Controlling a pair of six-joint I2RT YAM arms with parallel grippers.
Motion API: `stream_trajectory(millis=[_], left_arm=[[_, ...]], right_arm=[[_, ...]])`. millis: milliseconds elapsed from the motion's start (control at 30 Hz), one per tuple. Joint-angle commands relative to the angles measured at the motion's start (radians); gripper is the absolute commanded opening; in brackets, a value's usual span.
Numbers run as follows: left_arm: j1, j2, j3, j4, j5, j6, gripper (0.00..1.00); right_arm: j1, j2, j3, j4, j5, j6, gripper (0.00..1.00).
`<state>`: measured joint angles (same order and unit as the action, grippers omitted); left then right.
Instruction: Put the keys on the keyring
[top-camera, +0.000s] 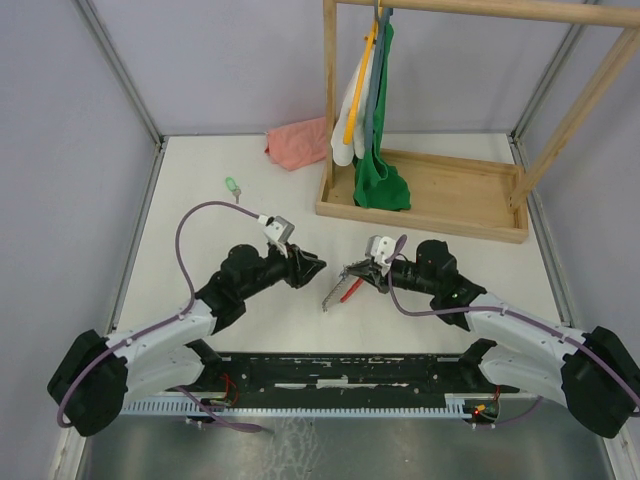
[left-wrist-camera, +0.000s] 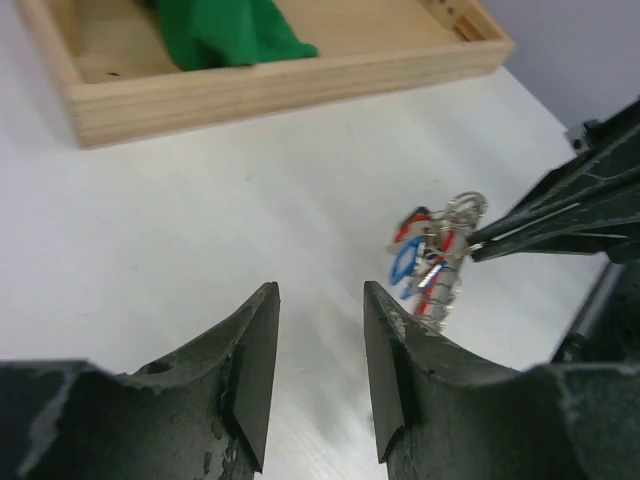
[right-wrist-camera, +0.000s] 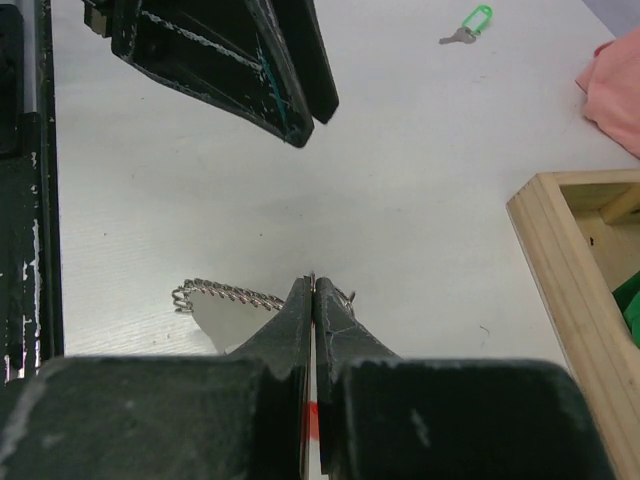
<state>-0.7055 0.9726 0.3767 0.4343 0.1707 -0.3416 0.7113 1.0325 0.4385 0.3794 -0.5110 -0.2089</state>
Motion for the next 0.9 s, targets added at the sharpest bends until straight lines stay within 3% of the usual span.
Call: stream_trajectory(millis=[0,200,367,667,867], left_arm=[[0.001,-0.120,-0.068,-0.024,-0.287,0.087,0.48],[0.000,-0.363,-0.201,0.014,-0.494,0.103,0.62],[0.000,-0.448,-0.223,-0.017,-0.556,0.087,0.71],[0.000,-0.453,-0.209,-0.049,-0.565,0.064,0.82],[0.001,-0.458,-0.213,-0.065,-0.621,0.022,0.88]], right_arm=[[0.003,0.008,0.086,-0.018,0.058,0.067,0.01],[0.019,0.093,0.180,-0.137,0.154,0.152,0.01],[0.033,0.199,0.251,-0.152,0.204,0.190,0.01],[0.042,0.493,0.408,-0.132,0.420,0.252,0.04],[0.042,0.627,0.492,-0.116,0.559,0.288,0.15]])
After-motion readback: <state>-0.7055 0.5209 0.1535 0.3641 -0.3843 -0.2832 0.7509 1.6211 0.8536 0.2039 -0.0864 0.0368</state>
